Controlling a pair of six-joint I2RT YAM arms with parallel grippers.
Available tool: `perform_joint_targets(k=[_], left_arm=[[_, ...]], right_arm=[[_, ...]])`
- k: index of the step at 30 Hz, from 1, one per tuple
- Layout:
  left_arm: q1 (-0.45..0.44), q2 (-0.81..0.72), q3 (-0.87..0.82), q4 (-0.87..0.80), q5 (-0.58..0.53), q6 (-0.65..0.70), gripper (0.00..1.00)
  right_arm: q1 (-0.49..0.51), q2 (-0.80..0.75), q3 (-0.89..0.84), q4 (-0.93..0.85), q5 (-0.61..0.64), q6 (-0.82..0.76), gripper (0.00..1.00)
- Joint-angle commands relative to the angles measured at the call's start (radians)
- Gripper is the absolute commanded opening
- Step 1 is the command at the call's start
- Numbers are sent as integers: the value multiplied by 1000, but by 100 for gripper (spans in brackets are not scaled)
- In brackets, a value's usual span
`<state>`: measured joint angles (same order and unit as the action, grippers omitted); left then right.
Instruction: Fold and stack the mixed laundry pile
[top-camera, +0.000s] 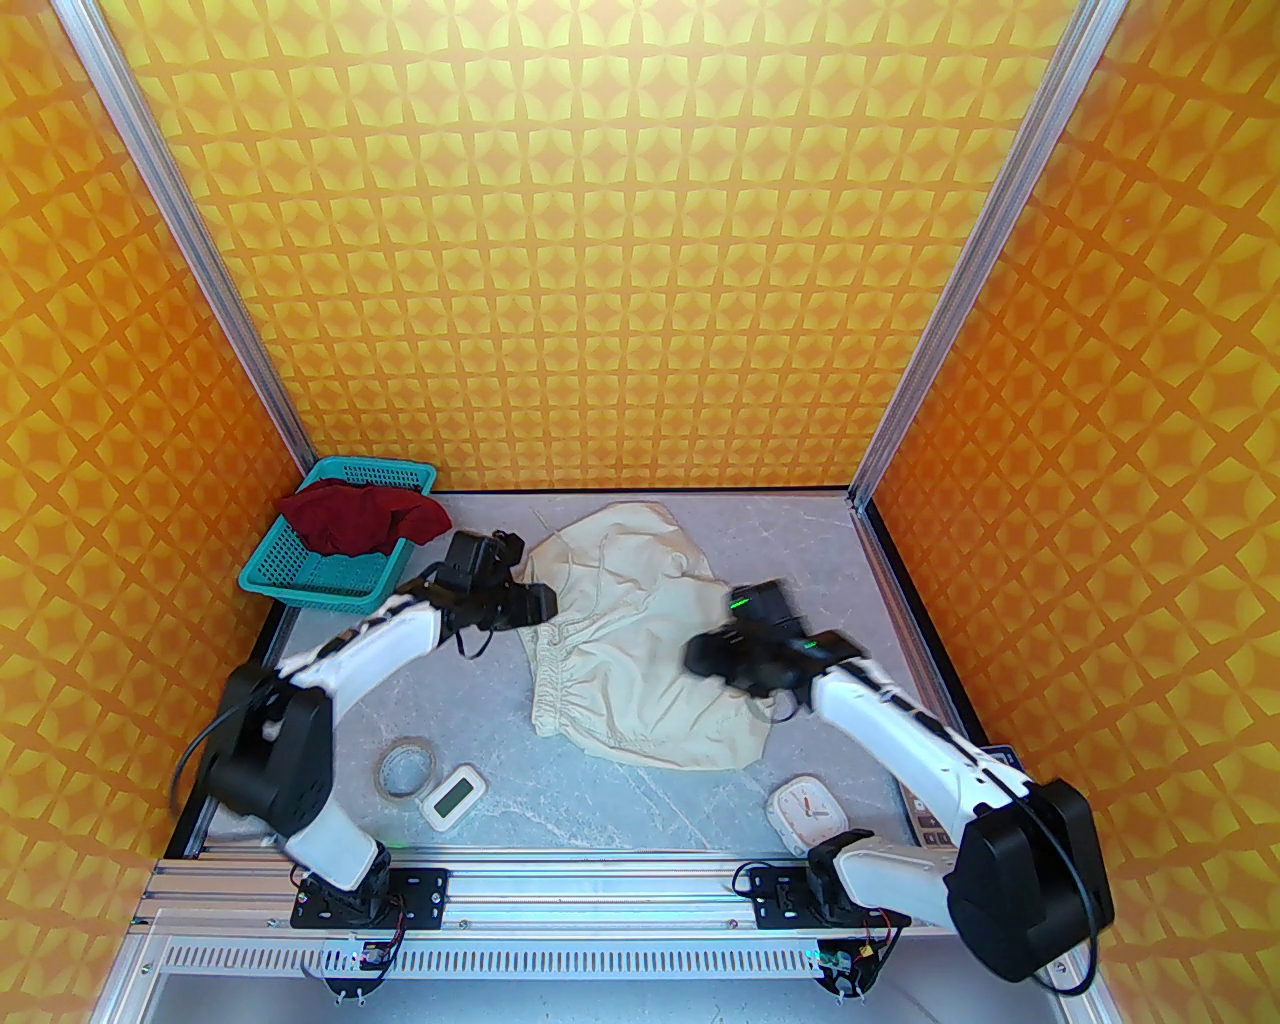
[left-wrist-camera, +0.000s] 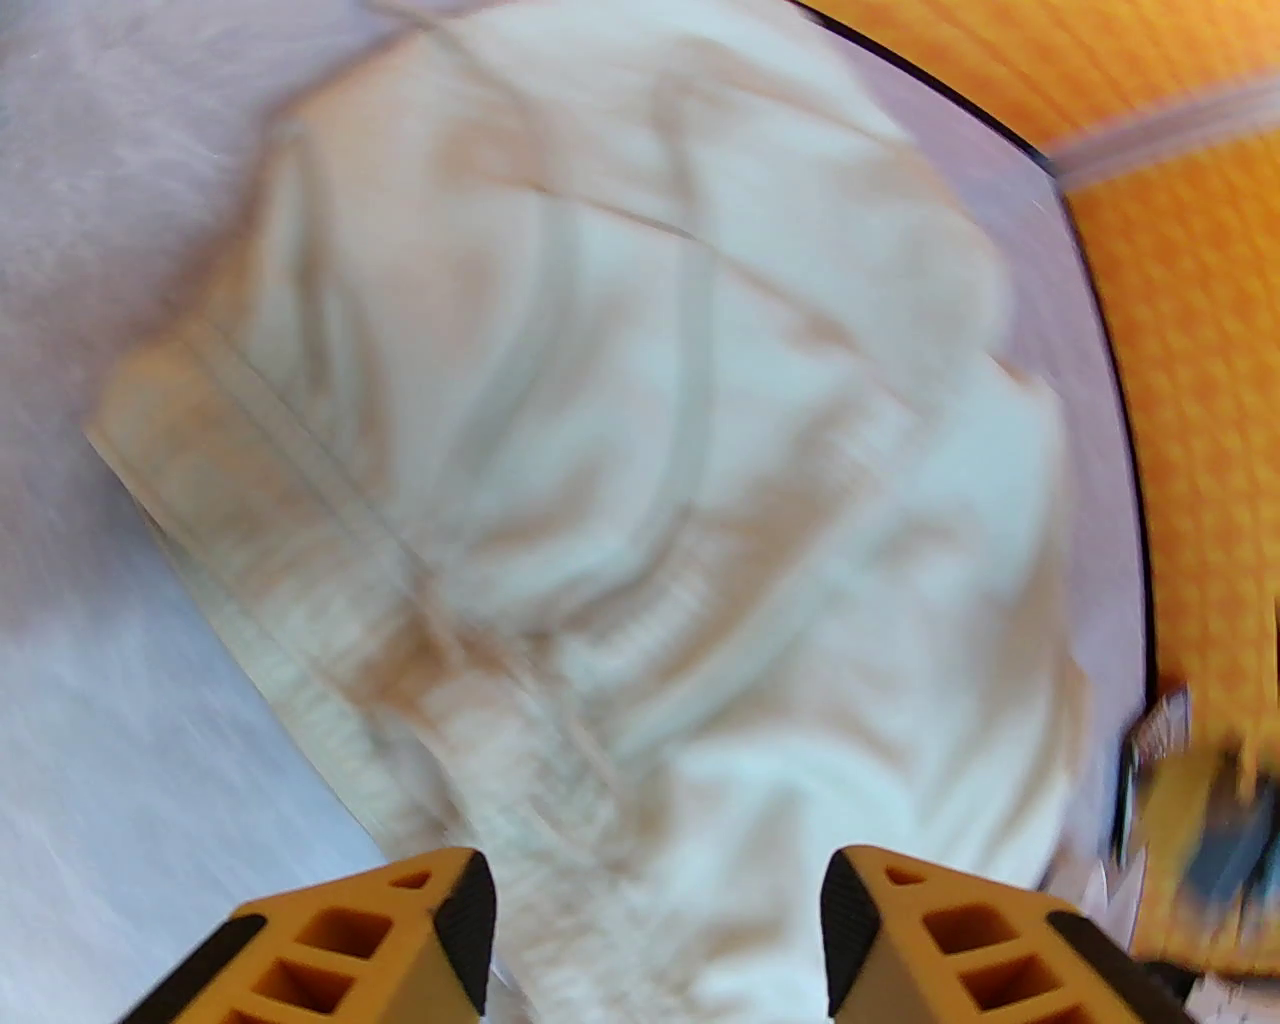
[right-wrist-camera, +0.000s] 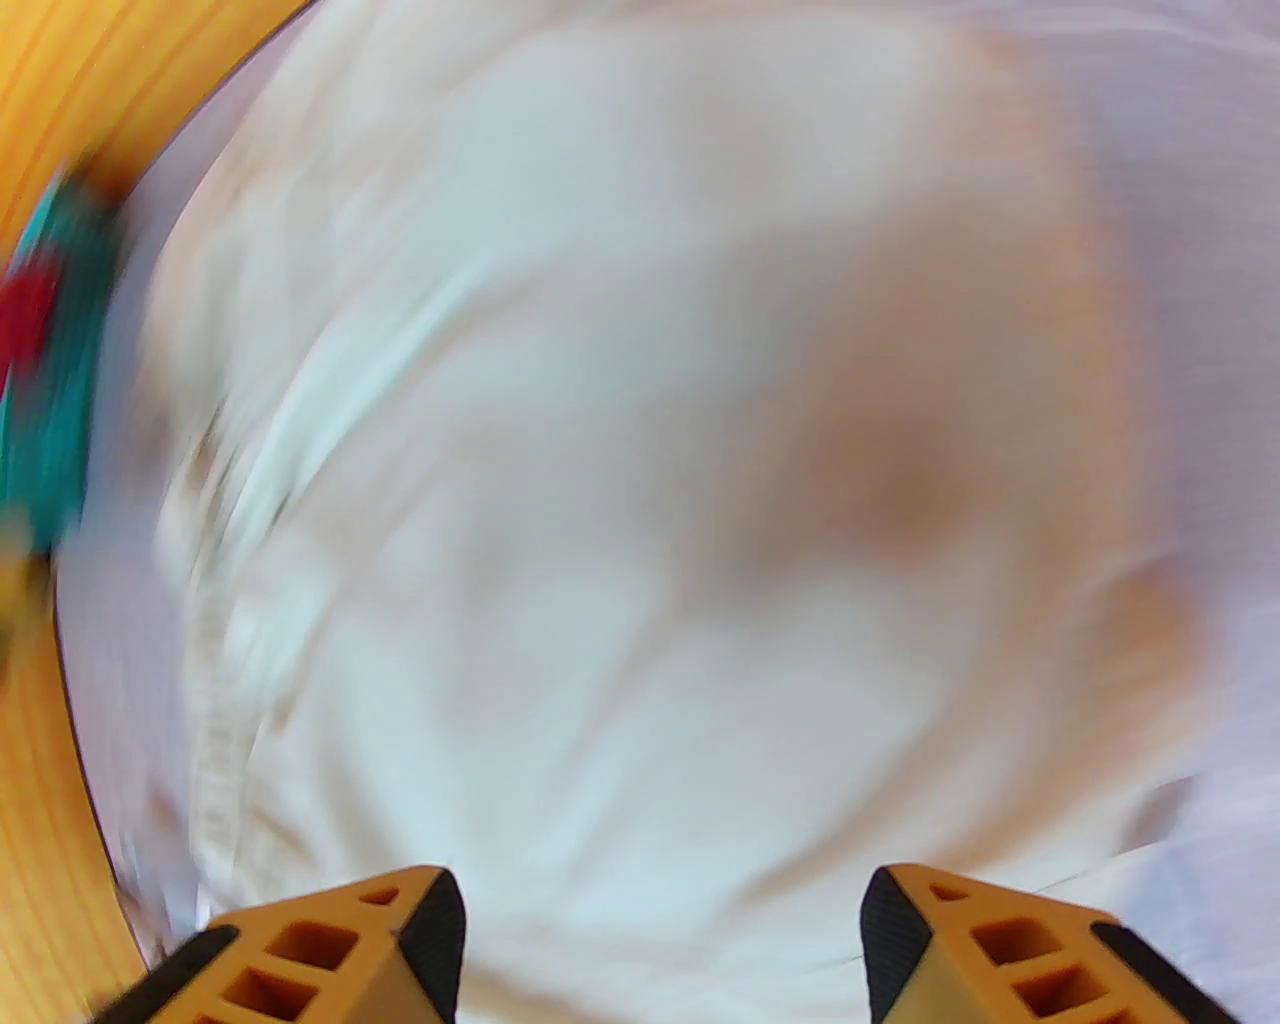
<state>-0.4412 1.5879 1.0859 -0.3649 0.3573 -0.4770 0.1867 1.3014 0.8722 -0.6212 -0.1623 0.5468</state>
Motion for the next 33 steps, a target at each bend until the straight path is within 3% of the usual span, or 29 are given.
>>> perform_joint_targets(k=[1,5,10,13,17,21,24,29,32,33], left_arm=[[-71,-12,-101,-73,-11,-36,58],[-103,-92,-195,-105,-57,-81,63],[-136,-243,-293,-170,-72,-136,79],[-167,-309,-354,-177,-66,-167,82],[-193,-317,-428,-62,2,-203,84],[-211,-232,-442,89,28,-232,84],[-211,-164,-441,199,27,-251,75],[-211,-152,-406,249,-11,-261,32],[-211,-204,-350,126,-85,-199,11],[-211,-217,-327,80,-101,-176,6]], right_arm=[[-98,118,45,21,-20,-43,69],[-118,250,143,-74,48,-87,68],[-118,109,19,-132,48,-57,71],[-117,-2,-78,-171,14,-27,73],[-118,-99,-202,-159,-41,22,73],[-92,-84,-291,-57,-175,61,65],[-37,-63,-312,15,-204,104,59],[-26,-39,-239,69,-204,118,22],[-26,-18,-114,1,-157,78,1],[-26,-9,-72,-22,-146,66,0]])
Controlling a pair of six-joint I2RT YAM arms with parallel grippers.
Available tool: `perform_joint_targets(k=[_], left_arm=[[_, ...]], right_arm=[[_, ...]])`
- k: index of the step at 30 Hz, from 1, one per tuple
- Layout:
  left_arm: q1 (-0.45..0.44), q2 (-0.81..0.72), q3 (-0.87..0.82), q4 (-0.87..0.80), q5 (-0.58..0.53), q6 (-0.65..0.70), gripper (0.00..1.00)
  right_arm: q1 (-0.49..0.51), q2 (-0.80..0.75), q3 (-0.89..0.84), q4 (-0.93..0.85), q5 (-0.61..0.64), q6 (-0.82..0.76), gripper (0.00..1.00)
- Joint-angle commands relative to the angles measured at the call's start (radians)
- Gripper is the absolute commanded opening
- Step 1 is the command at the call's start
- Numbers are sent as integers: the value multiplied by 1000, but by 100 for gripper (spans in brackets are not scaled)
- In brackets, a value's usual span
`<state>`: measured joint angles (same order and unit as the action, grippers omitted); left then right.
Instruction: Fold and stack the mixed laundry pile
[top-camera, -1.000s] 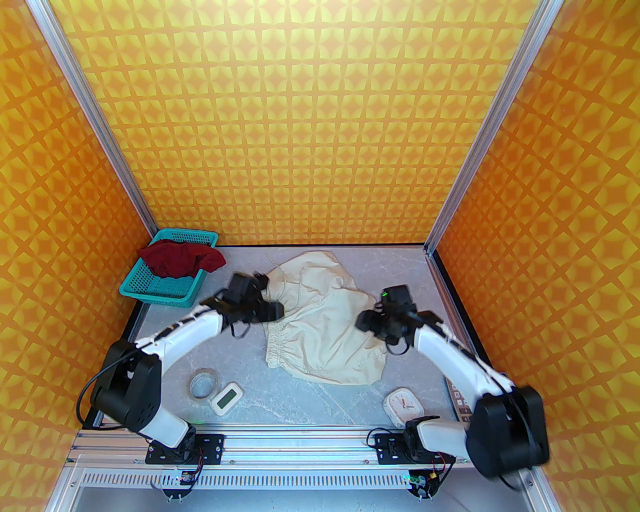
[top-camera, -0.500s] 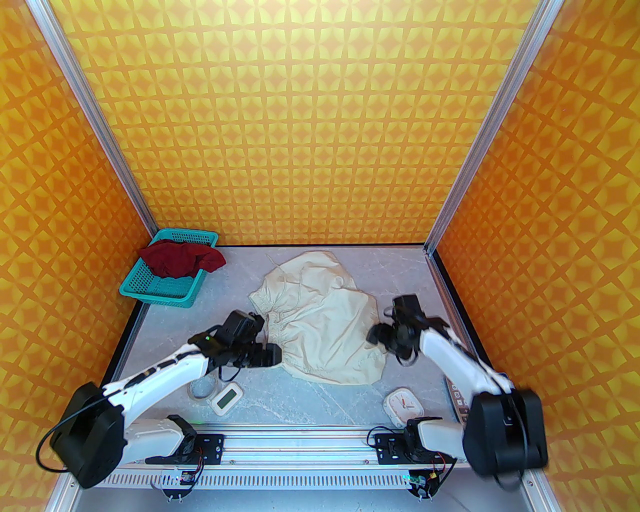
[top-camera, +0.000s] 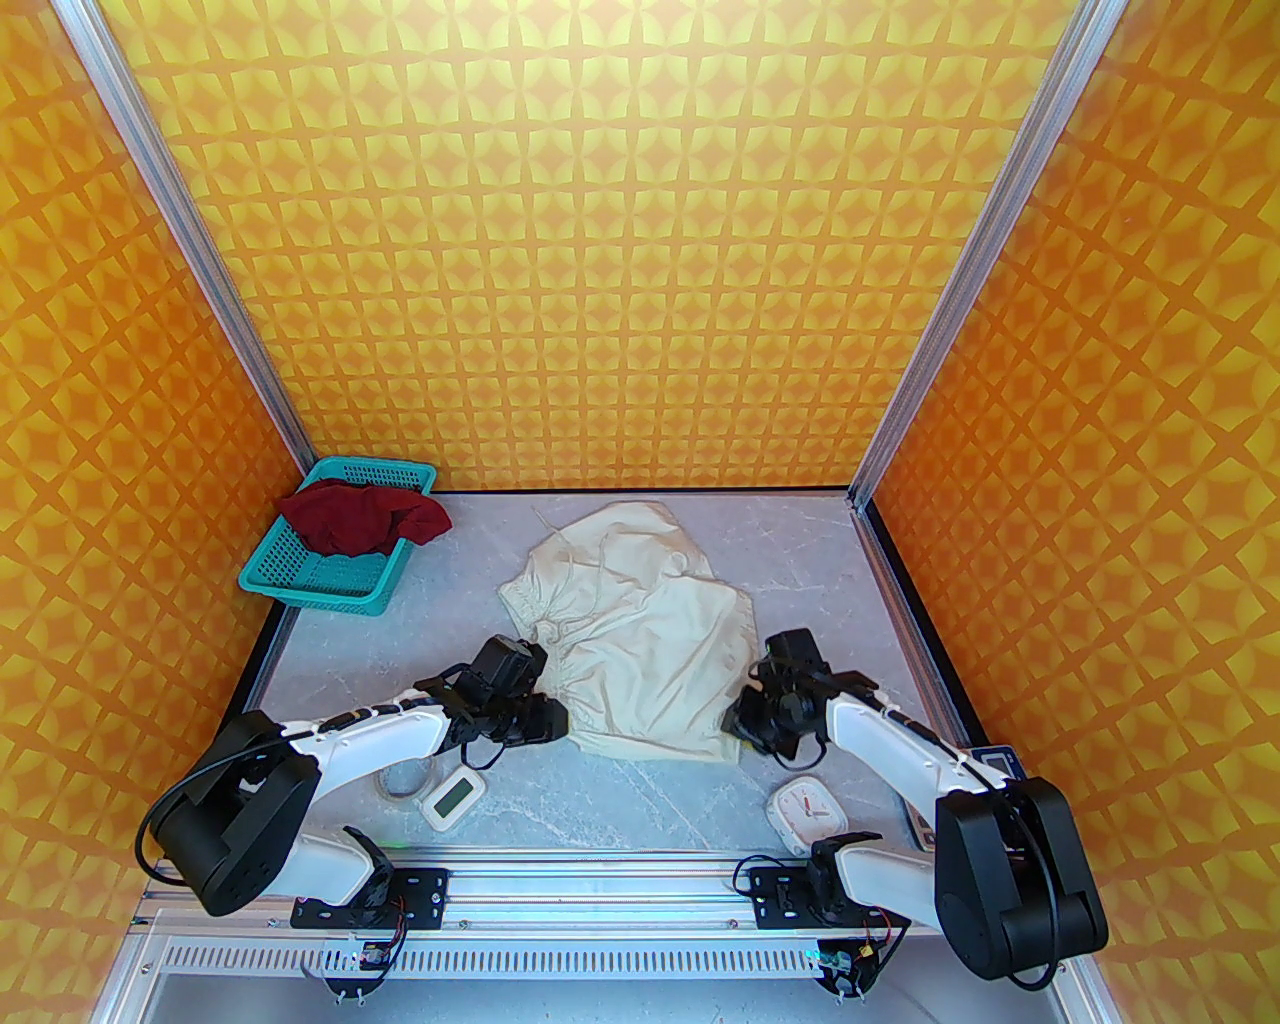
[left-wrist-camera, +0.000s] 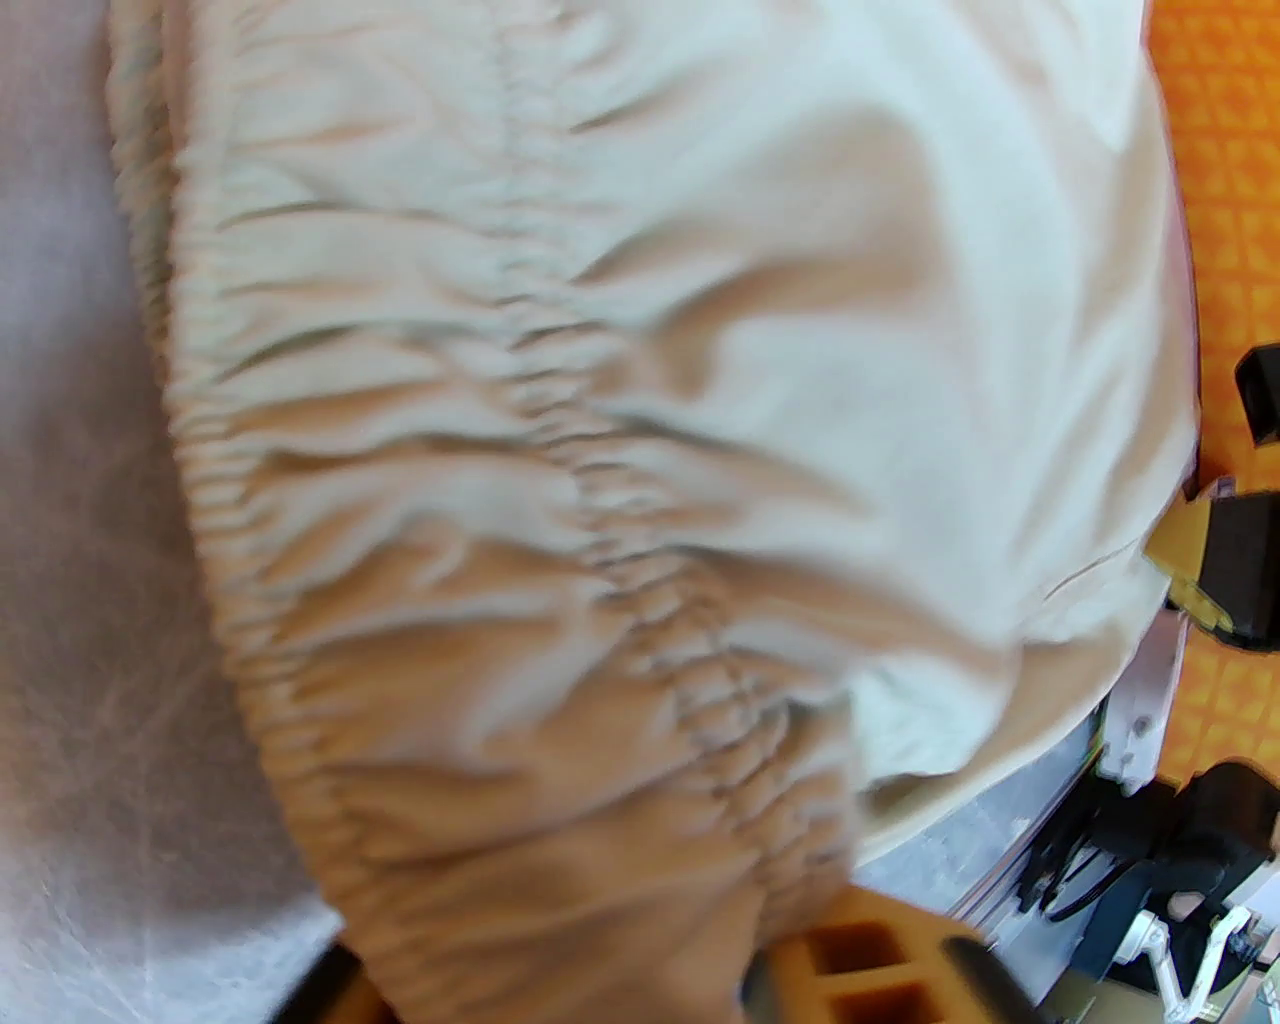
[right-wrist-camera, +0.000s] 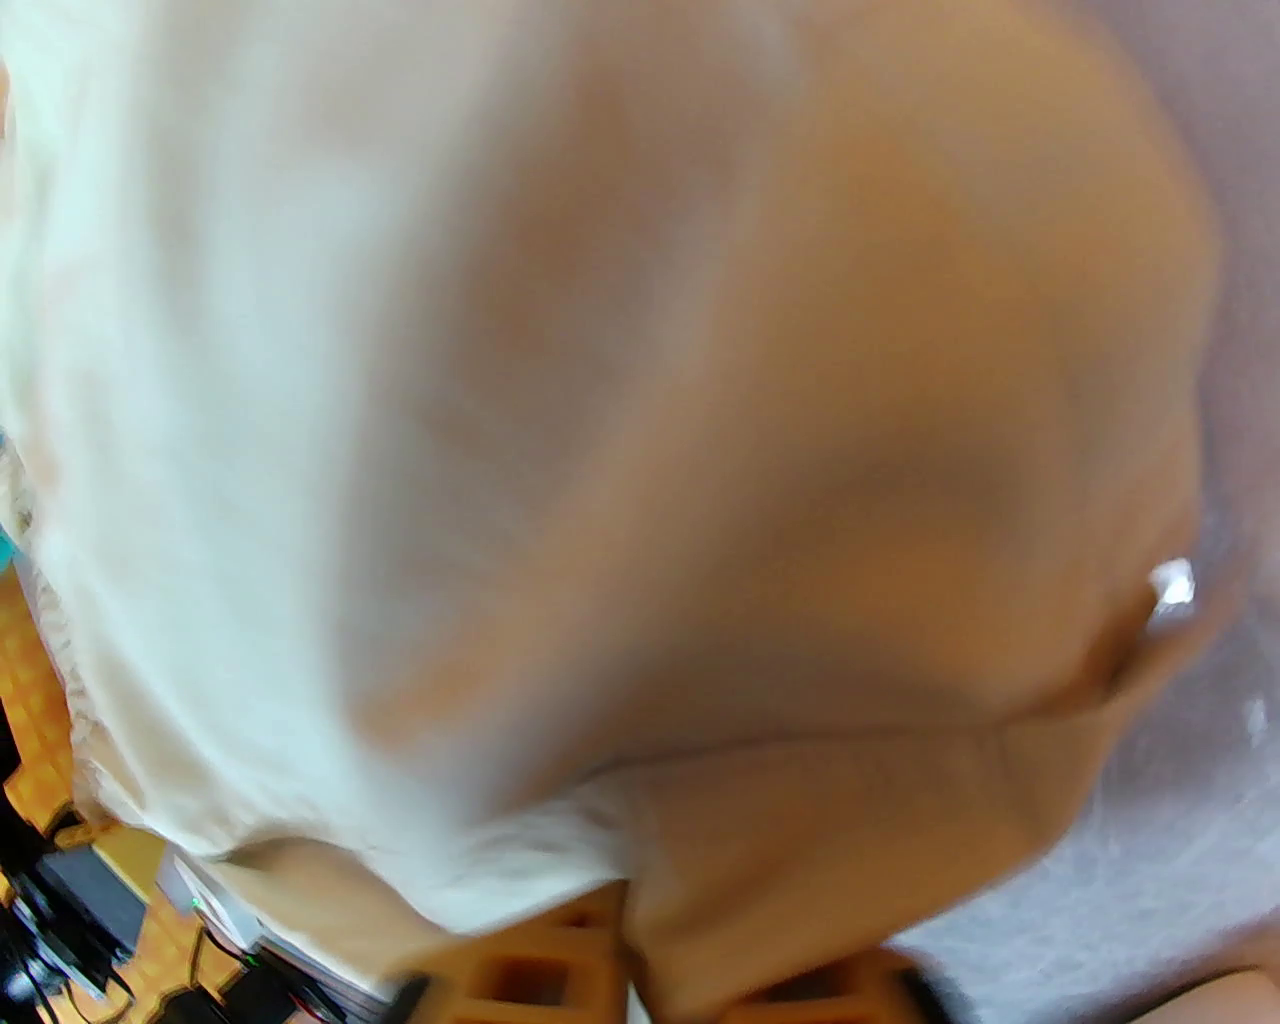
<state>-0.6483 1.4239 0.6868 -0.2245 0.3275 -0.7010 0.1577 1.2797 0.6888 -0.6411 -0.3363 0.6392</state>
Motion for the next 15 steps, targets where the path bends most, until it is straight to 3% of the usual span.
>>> perform_joint_targets(k=[1,6,8,9,11,15], left_arm=[[-4,-68,98,-107,-85,76,1],[-4,-122,177,-240,-116,134,0],[-4,-135,183,-258,-116,133,0],[-4,-141,180,-262,-117,130,0],[-4,-148,173,-269,-120,124,0],[-4,-143,167,-282,-119,128,0]], right_arm=[[3,23,165,-37,42,-41,0],[5,11,308,-183,120,-70,1],[4,-29,315,-243,170,-75,34],[3,-62,312,-272,196,-74,45],[-18,-131,271,-292,178,-61,54],[-115,-247,135,-272,76,-33,60]])
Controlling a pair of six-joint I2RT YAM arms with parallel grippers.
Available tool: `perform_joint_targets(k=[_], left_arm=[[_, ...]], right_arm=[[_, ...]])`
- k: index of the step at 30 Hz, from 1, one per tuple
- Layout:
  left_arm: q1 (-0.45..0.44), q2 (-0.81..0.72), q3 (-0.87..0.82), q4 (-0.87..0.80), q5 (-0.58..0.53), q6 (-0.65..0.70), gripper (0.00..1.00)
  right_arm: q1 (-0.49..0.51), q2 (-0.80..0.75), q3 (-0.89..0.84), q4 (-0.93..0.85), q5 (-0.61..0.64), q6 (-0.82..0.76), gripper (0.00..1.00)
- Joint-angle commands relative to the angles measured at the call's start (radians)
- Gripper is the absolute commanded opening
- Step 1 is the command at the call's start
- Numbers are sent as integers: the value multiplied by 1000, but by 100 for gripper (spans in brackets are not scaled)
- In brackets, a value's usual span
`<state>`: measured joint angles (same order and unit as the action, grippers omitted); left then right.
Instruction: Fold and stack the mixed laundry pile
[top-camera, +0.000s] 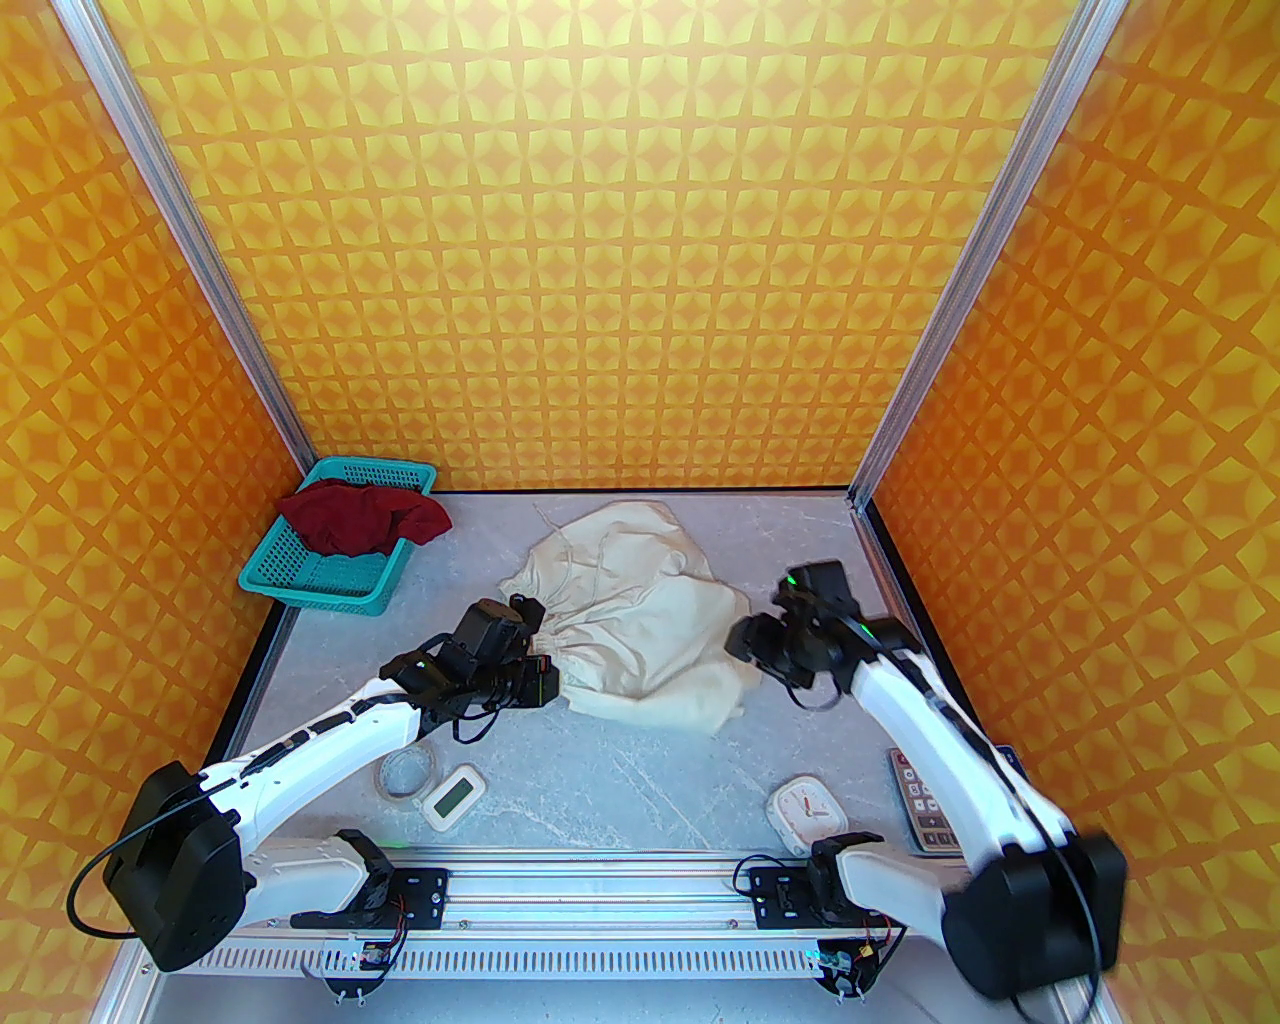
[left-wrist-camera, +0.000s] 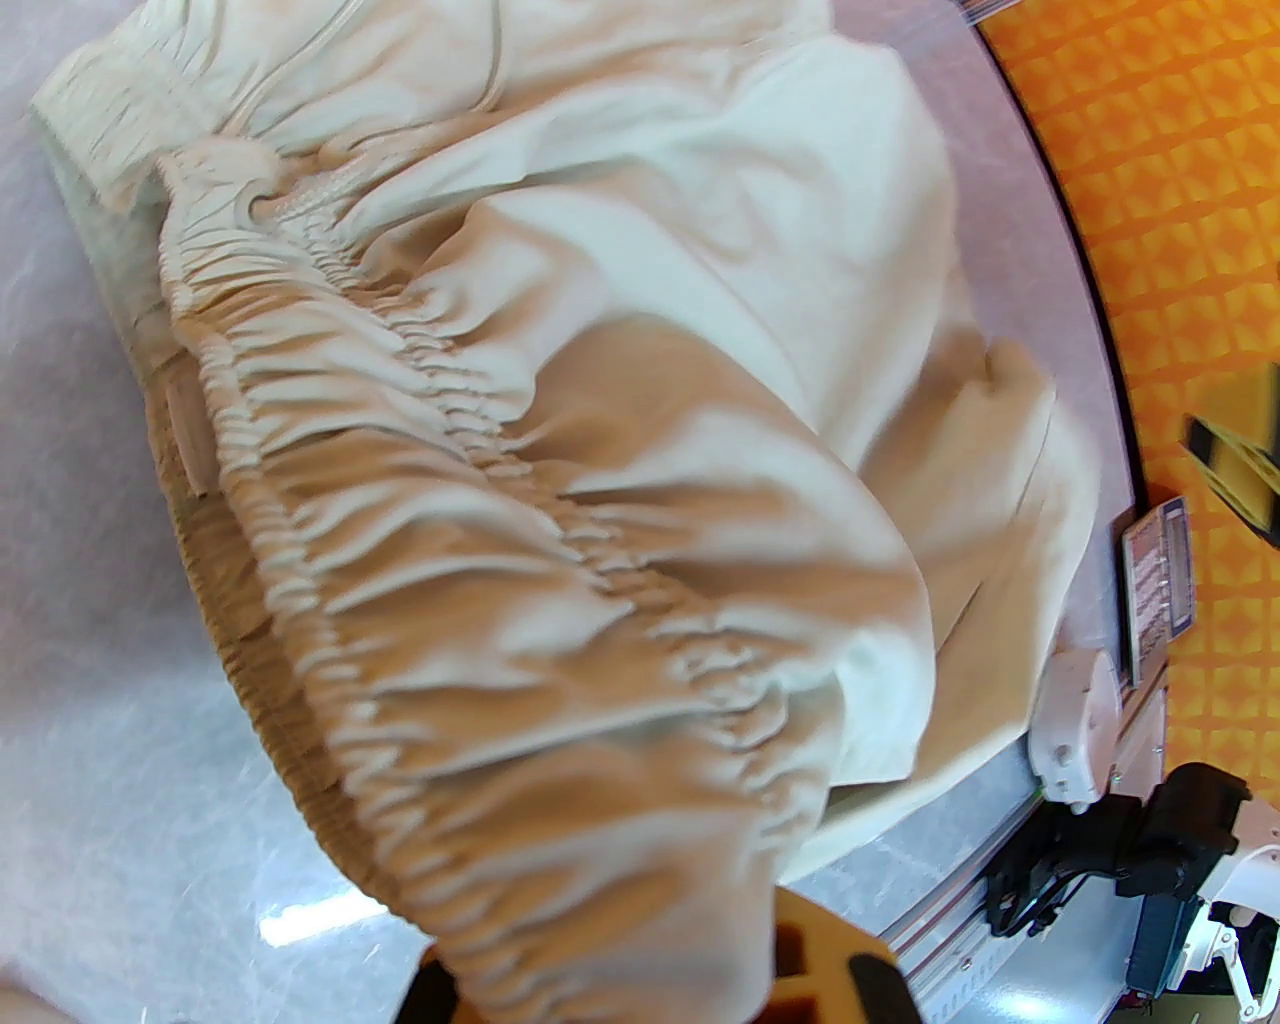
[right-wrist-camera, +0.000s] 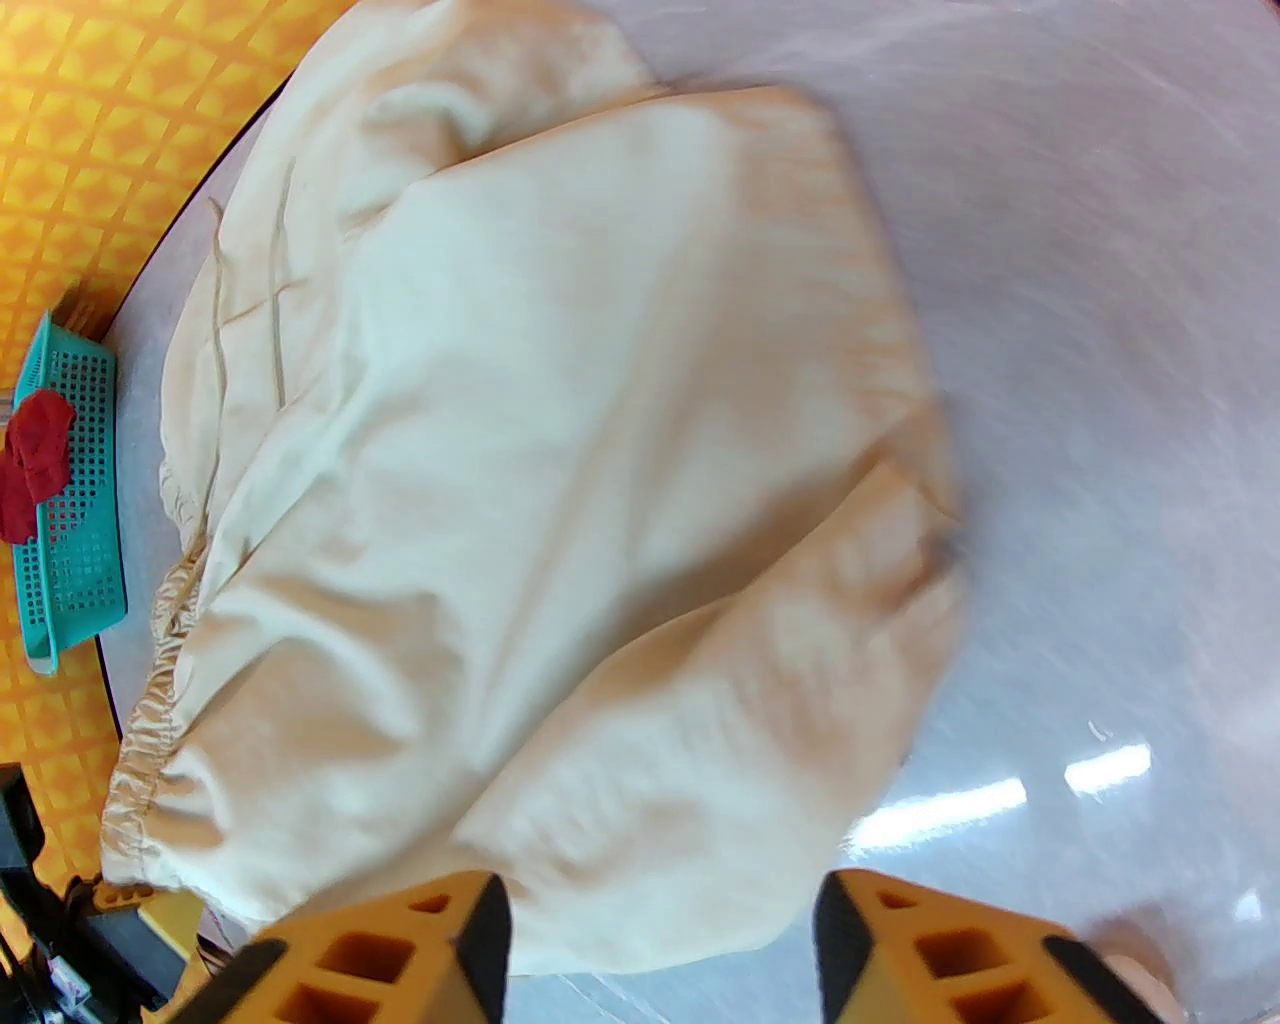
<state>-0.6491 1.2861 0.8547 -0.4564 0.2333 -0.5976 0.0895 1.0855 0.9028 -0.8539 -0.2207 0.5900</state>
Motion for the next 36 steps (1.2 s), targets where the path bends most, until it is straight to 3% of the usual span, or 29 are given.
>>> perform_joint_targets(k=[1,7,13,16,19,20,23,26,36], left_arm=[[-3,-1,0,-54,-26,25,0],[-3,-4,-7,-67,-27,26,0],[-3,-8,-27,-35,-29,23,0],[-3,-8,-21,-9,-29,37,0],[-3,-4,23,-8,-45,83,0],[-3,-1,45,-9,-48,101,0],[10,-4,119,-25,-64,155,0],[16,-41,191,-43,-78,209,0],[-3,-350,352,-250,-68,362,0]], right_arm=[[-57,-60,-113,-52,-55,24,60],[-68,-45,-367,237,-284,228,66],[-66,58,-473,471,-333,332,65],[-66,135,-491,646,-341,372,57],[-66,232,-410,710,-293,334,37],[-66,267,-356,708,-284,295,26],[-66,313,-197,622,-278,220,9],[-66,270,-66,508,-256,169,0],[-66,-148,207,-47,-128,11,0]])
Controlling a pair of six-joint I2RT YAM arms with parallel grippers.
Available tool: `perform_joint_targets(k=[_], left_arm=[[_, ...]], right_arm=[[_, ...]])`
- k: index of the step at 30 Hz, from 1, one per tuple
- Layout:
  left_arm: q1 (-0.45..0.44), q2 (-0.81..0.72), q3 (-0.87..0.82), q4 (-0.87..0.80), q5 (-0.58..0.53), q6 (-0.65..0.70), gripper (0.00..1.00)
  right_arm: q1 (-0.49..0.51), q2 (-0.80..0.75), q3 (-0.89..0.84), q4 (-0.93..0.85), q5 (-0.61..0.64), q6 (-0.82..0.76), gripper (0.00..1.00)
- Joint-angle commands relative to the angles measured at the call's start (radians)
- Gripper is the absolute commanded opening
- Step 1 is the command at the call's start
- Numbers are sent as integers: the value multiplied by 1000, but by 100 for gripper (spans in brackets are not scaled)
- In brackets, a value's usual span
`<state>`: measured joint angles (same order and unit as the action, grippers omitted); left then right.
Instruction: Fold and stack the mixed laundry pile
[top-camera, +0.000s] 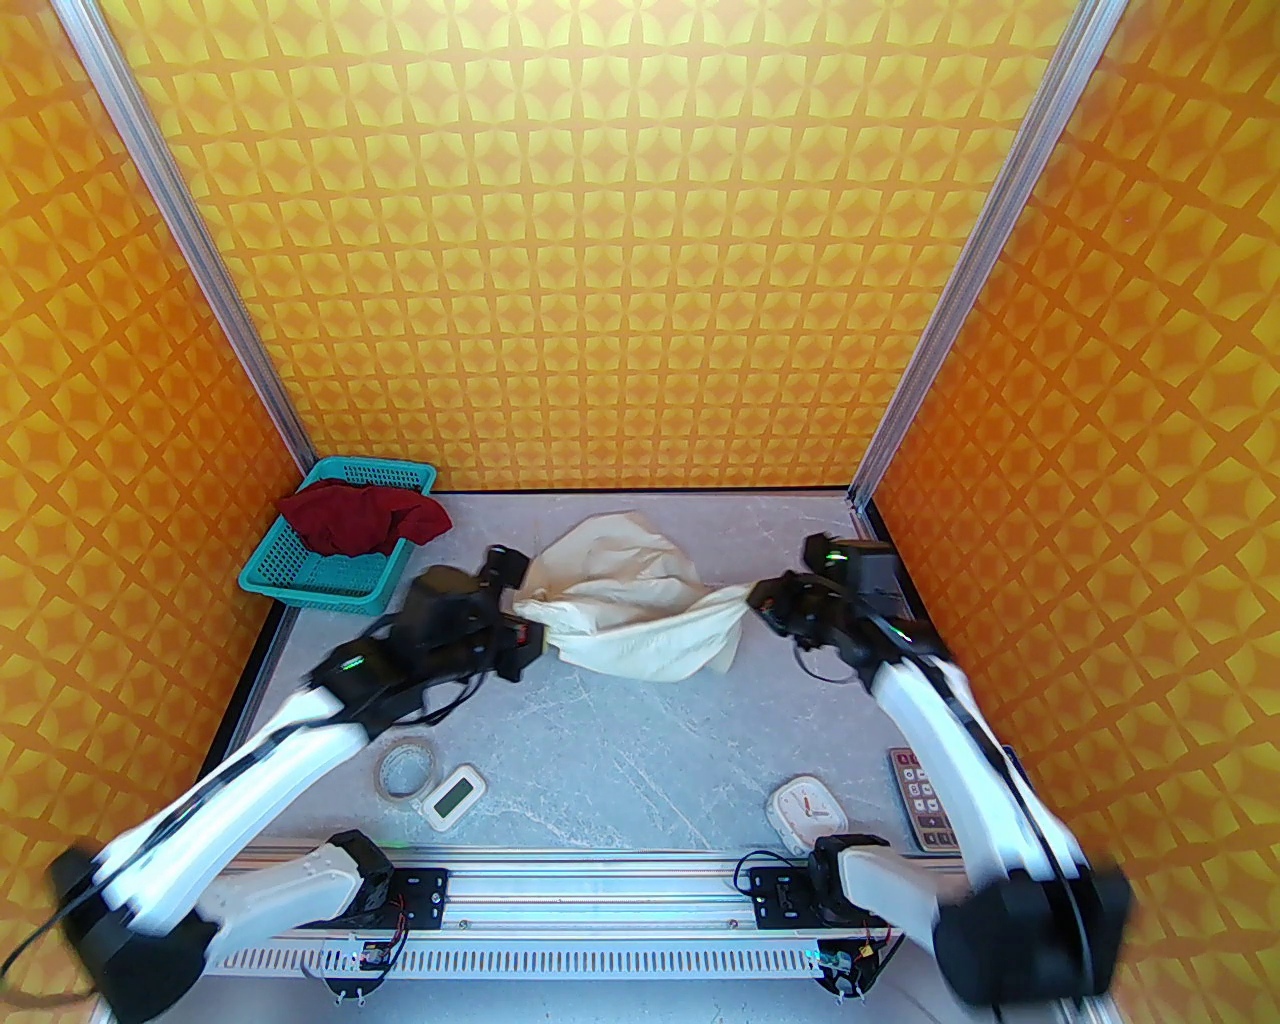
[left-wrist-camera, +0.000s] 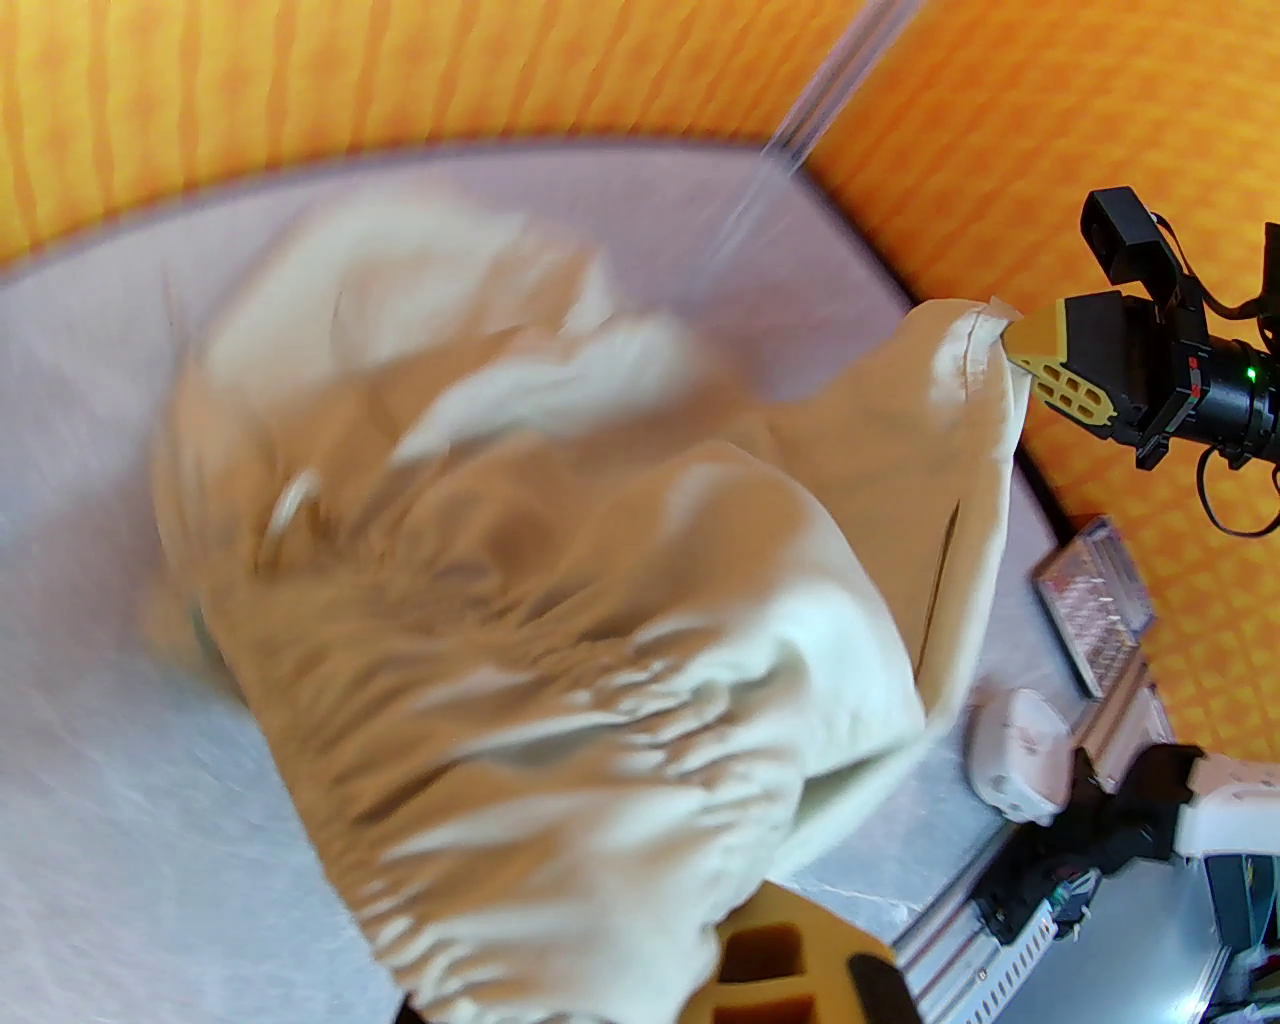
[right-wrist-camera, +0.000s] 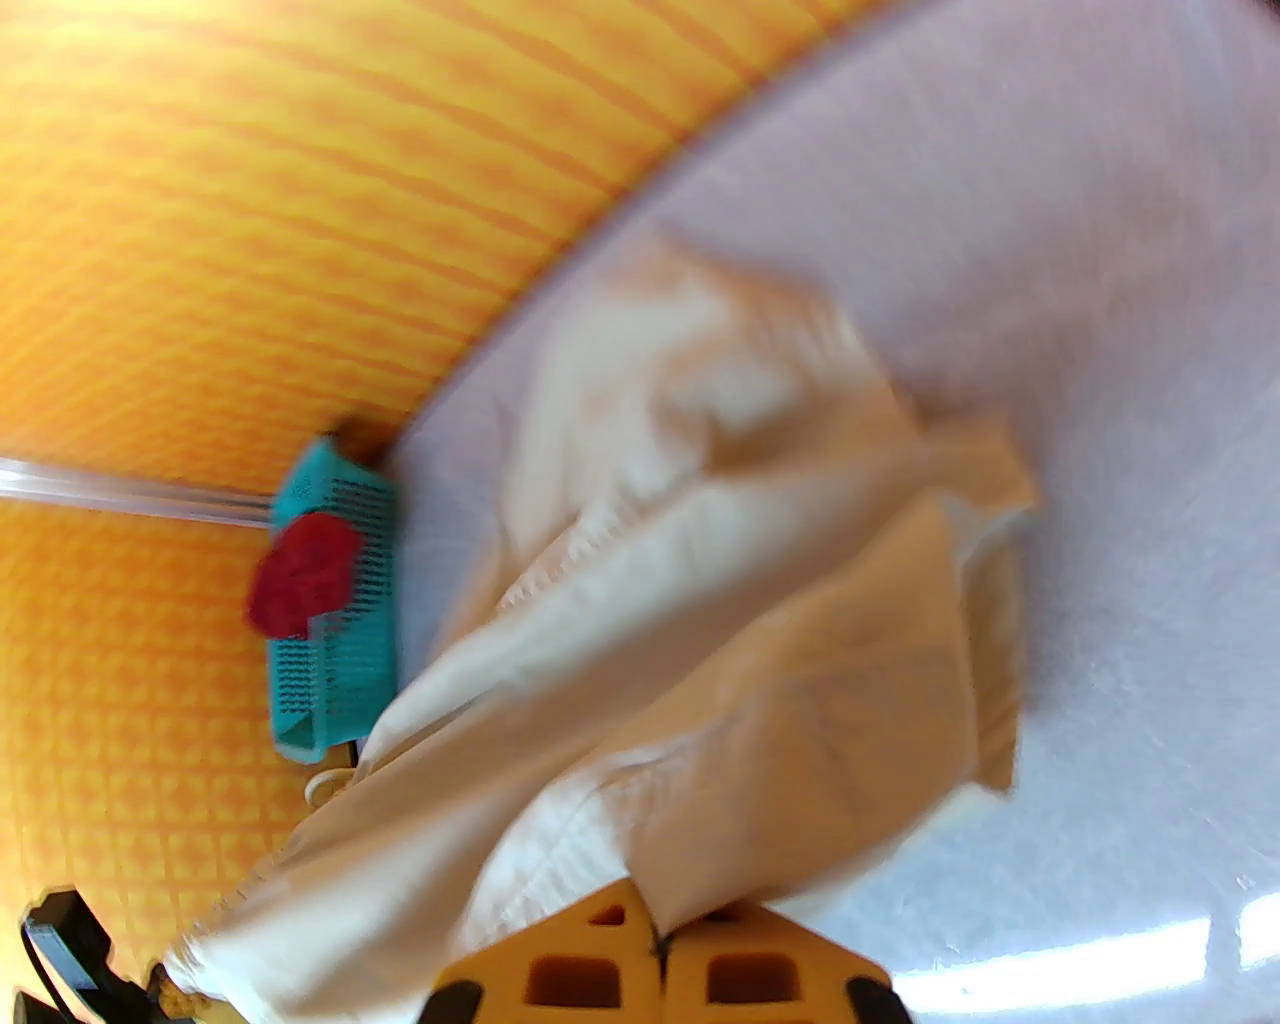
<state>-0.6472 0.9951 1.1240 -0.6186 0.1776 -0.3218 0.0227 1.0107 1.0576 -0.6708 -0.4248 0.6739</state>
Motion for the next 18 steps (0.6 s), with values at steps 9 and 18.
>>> perform_joint_targets(k=[9,18], left_arm=[[69,259,391,-107,-41,162,0],[246,748,1125,28,52,254,0]], right_arm=[[2,91,218,-75,73,-37,0],[37,351,615,163,128,-31,0]])
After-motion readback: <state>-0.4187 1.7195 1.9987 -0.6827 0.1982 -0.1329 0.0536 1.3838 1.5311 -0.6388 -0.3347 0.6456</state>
